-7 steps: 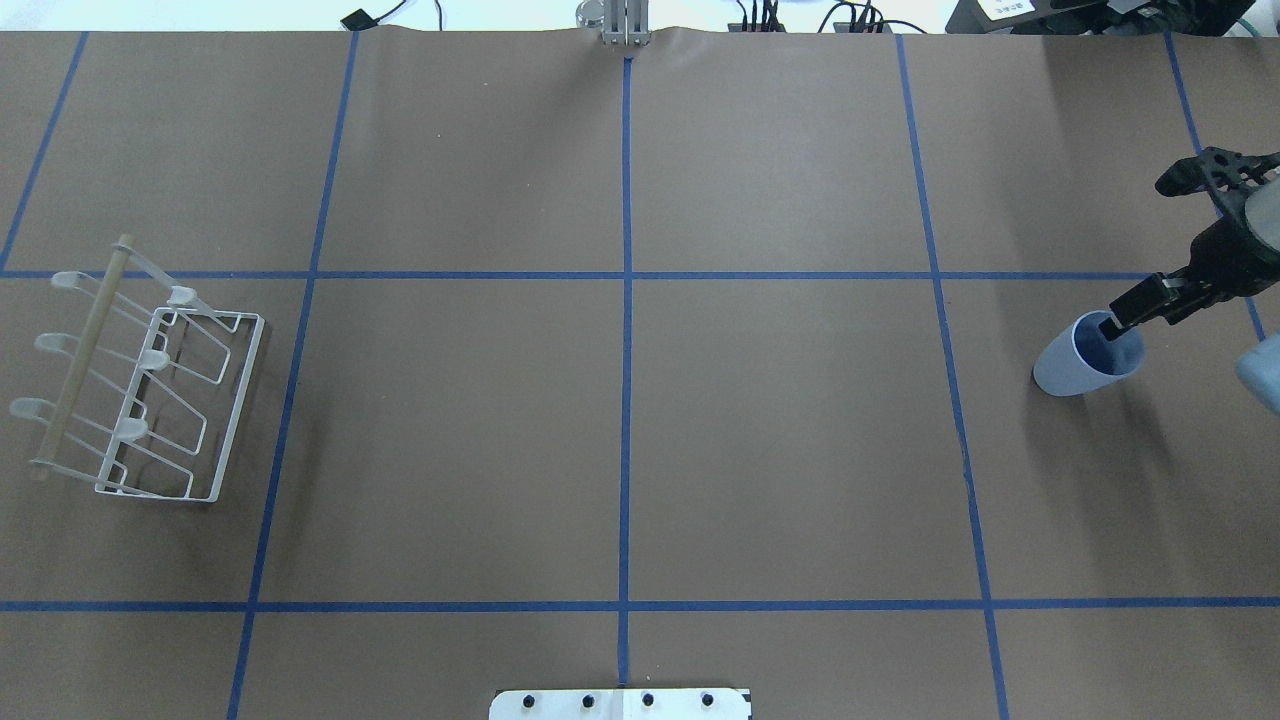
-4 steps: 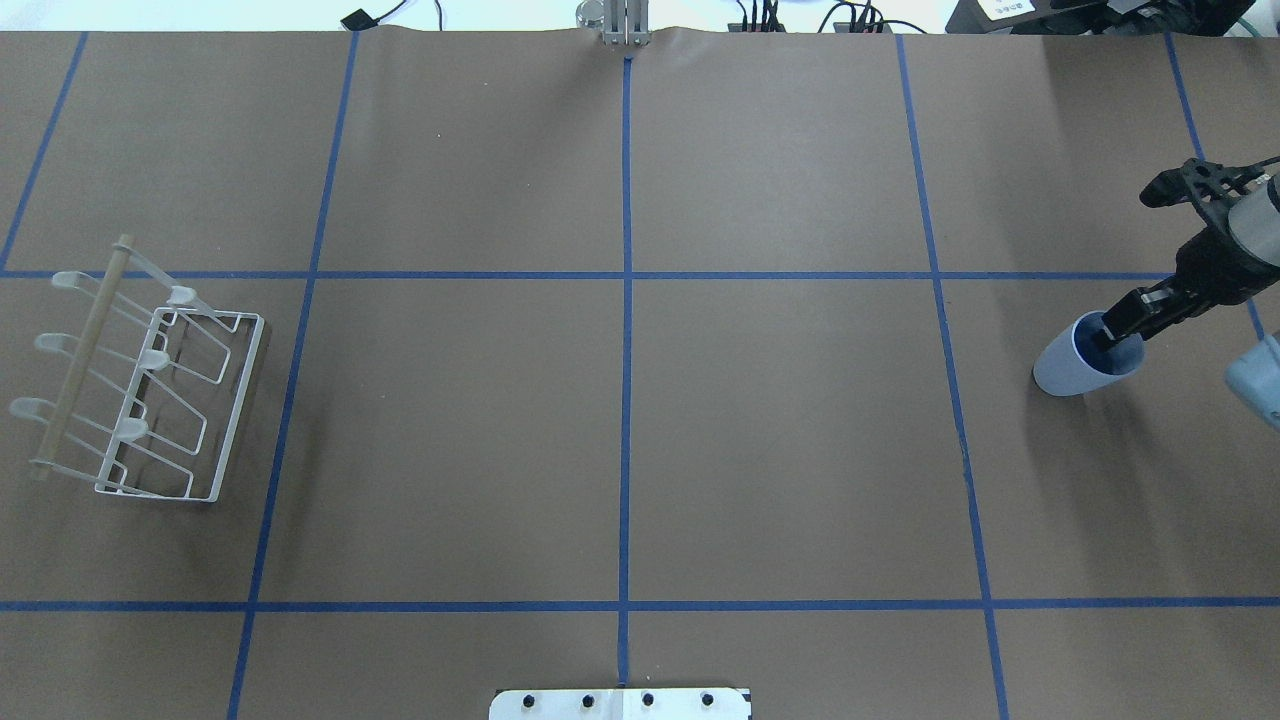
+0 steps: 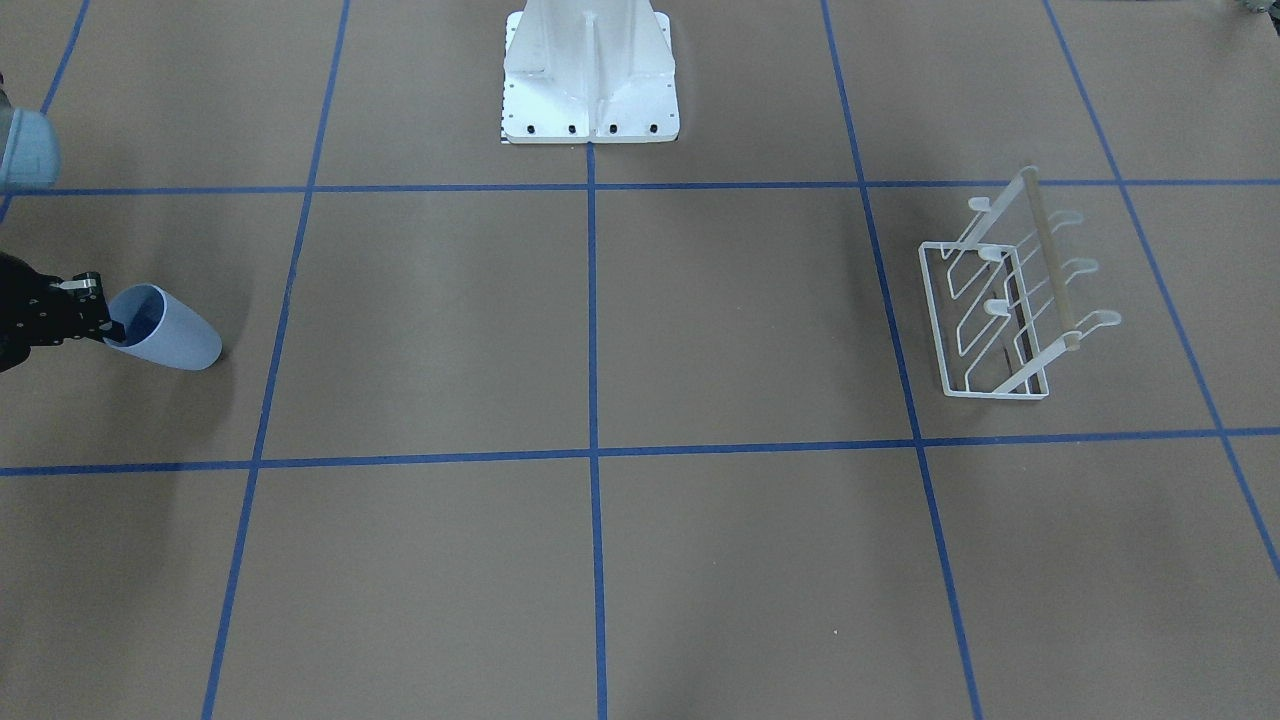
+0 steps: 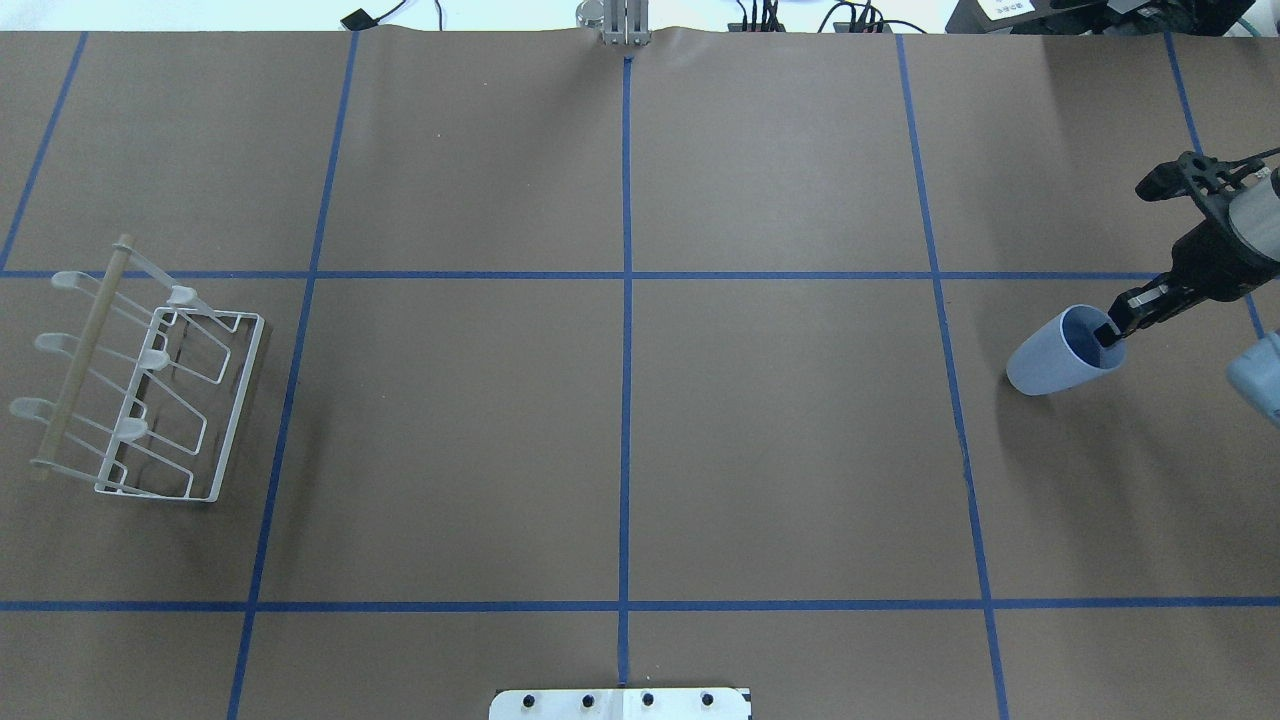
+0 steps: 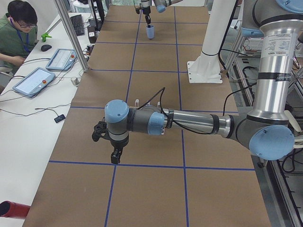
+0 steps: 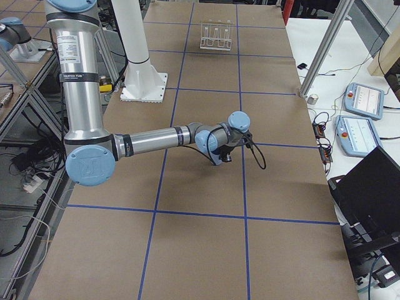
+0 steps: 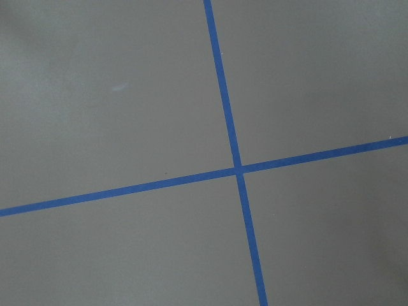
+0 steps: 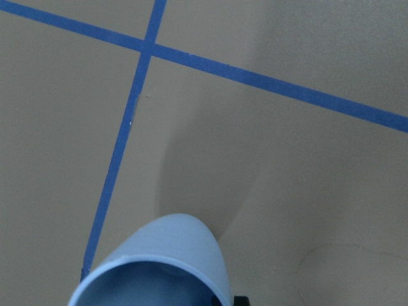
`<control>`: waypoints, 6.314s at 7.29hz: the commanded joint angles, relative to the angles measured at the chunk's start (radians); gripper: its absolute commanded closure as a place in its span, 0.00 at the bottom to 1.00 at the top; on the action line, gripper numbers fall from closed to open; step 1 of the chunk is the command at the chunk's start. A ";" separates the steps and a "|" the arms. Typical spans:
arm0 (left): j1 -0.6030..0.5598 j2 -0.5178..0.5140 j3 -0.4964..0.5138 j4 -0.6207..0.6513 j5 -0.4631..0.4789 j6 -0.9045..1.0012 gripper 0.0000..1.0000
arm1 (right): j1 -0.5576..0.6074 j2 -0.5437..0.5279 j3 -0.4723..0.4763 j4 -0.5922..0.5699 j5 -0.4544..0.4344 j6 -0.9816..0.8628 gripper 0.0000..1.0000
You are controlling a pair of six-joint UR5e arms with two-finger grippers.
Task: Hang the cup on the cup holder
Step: 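Grip the cup rim with the right gripper and tip it sideways, then lift the cup toward the table center while the left arm swings in, then close the left gripper on the cup's closed bottom end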
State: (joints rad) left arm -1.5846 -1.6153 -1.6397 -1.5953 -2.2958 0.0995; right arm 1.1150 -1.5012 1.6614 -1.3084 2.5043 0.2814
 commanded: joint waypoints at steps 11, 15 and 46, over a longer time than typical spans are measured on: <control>0.302 -0.162 -0.210 -0.878 -0.226 -1.286 0.02 | -0.124 0.196 0.116 1.110 -0.114 1.427 1.00; 0.441 -0.328 -0.219 -1.145 -0.120 -1.727 0.02 | -0.314 0.196 0.121 1.452 -0.407 1.624 1.00; 1.043 -0.462 -0.307 -1.420 0.530 -2.319 0.99 | -0.463 0.286 0.150 1.580 -0.552 1.616 0.27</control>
State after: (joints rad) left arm -0.5434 -2.0782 -1.9351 -3.0153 -1.7656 -2.2142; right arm 0.6563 -1.2162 1.8095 0.2710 1.9539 1.8963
